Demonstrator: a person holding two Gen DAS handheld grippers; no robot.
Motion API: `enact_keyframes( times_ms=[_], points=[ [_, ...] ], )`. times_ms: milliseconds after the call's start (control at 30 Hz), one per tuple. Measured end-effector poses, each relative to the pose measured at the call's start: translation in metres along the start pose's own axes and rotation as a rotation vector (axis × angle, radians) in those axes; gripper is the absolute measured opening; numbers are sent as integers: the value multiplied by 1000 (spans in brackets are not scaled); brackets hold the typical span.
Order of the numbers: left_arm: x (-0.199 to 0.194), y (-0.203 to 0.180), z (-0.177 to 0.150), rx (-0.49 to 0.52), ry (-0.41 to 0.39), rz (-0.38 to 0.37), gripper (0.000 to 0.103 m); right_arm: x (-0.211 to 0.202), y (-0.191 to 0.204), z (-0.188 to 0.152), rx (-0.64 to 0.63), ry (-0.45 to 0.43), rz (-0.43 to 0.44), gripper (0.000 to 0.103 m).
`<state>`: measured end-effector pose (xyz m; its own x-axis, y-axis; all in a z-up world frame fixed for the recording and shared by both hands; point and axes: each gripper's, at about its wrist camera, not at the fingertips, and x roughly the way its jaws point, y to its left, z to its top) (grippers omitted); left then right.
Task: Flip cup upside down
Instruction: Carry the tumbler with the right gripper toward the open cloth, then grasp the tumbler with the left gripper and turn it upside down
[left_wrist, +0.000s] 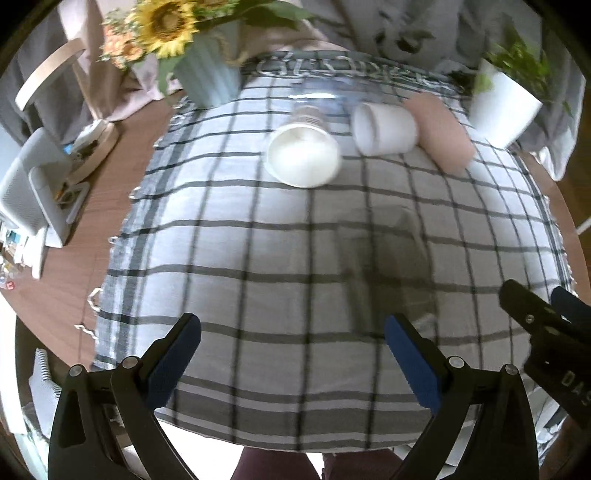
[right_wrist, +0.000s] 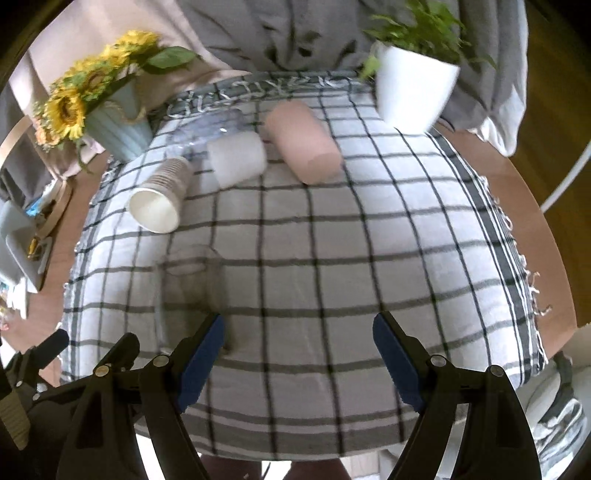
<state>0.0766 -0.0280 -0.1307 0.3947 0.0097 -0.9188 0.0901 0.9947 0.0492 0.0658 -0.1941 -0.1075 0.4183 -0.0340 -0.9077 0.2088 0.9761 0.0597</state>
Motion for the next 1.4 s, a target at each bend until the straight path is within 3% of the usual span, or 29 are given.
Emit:
enact_keyframes(
  times_ms=[267,733,833,1033,1400],
  points=[
    [10,-37,-13,59,1,-44,102,14,-36,-16,30,39,-36,82],
    [38,-50,-8,26,-14,-43,95,33,-64,-29,66,92,-76,82],
    [42,-53,-6,30,-14,-37,90,37,-65,-31,67,108,-70,82],
    [45,-61,-7,69,-16,-53,70,40,-66,-33,64,118,-67,82],
    [32,-61,-7,116,0,-63,69,33,-66,-31,79,102,-49,82]
  ],
)
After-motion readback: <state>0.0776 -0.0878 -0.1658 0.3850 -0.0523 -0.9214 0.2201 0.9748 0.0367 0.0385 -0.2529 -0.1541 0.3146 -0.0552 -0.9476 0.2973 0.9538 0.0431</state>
